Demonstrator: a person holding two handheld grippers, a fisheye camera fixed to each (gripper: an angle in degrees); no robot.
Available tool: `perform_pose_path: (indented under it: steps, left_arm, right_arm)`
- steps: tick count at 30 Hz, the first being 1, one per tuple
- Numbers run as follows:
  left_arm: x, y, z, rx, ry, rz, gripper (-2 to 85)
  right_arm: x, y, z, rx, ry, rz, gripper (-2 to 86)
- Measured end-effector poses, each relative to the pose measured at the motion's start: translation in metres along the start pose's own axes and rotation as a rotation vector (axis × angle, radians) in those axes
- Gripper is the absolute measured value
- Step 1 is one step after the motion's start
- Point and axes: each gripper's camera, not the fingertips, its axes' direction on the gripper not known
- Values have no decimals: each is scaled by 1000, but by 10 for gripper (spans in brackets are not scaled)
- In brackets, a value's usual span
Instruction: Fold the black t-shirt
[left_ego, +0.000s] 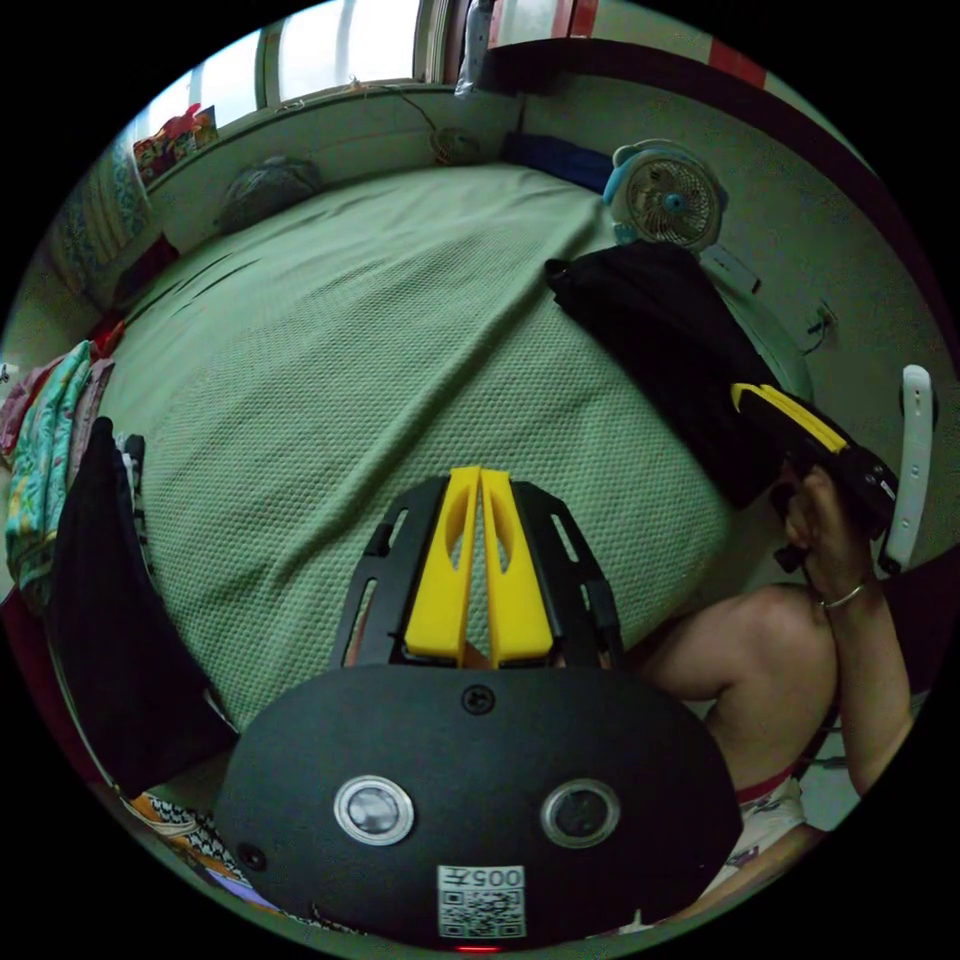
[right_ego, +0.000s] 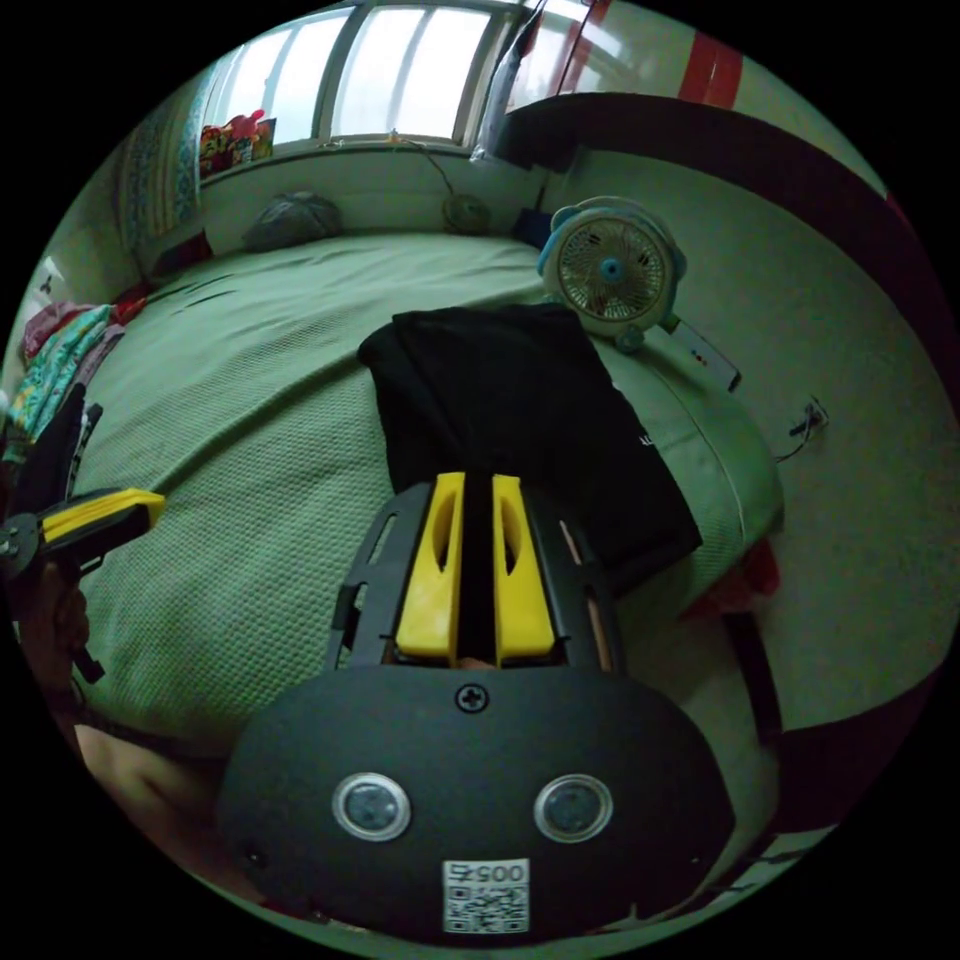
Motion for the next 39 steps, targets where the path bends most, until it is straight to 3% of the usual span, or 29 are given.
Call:
perform_pose_path:
  steps: [10,15,32,39]
  left_arm:
    - [-8,0,-3,-8,-1,9,-6]
    - [-13,1,-5,-17,-1,11,-7]
    - [-56,9,-22,-10,31,-8,-6]
    - [-77,14,-27,-16,51,-29,-7]
  right_arm:
    - [-24,-6,-1,-15,-38,-110,104]
    - [-40,-10,0,-9,107,-147,42]
    - [-54,-39,-31,21,-117,52,-7]
    - [-106,-53,-44,9,-187,-73,-8]
